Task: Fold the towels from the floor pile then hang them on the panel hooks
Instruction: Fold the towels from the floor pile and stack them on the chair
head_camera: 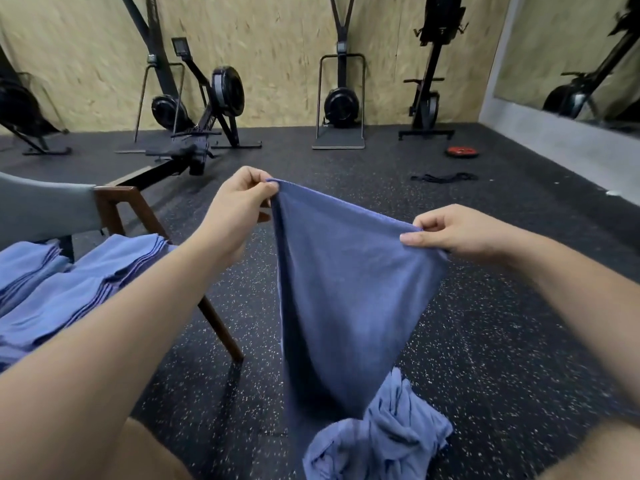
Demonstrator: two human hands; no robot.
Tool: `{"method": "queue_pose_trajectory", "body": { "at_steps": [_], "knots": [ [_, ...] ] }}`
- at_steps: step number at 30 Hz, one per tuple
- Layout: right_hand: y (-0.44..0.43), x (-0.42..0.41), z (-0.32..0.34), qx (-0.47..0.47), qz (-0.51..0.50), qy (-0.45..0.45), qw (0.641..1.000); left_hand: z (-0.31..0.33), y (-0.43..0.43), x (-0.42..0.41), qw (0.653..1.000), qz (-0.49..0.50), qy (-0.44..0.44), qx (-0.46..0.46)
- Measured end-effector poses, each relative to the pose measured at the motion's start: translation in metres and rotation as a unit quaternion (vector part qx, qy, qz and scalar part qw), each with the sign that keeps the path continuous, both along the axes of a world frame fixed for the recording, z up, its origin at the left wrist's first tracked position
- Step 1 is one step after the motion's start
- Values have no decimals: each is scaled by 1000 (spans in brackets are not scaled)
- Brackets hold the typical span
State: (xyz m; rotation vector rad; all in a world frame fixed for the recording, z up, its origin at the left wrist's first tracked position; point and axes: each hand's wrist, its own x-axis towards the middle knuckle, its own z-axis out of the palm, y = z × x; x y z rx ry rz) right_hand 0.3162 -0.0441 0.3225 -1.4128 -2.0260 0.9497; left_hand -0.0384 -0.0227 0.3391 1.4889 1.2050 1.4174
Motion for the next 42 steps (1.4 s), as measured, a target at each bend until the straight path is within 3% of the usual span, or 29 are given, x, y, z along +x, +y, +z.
{"method": "queue_pose_trajectory", "body": {
  "at_steps": [8,13,18,21,27,32,37,42],
  "knots": [
    [-9,-1,-2,-64,-9,196,978,-15,10,-3,999,42,10,-2],
    [-11,0,4,-69,11,256,964,-22,18,-7,990,111,81,14],
    [-28,-14,15,-78,50,297,950,-22,15,8,987,106,115,31],
    [-35,-23,17,-34,57,272,960,-20,8,24,989,73,124,45],
    [-43,-40,17,138,19,125,982,-17,-18,58,986,-24,147,76],
    [-43,-45,15,287,-9,-41,957,-12,-40,81,984,-86,130,90],
    [-43,-48,14,238,-45,48,969,-5,-54,91,984,-85,107,111],
    [-43,-47,16,216,-48,70,973,-3,-62,92,977,-88,141,137]
  ]
}}
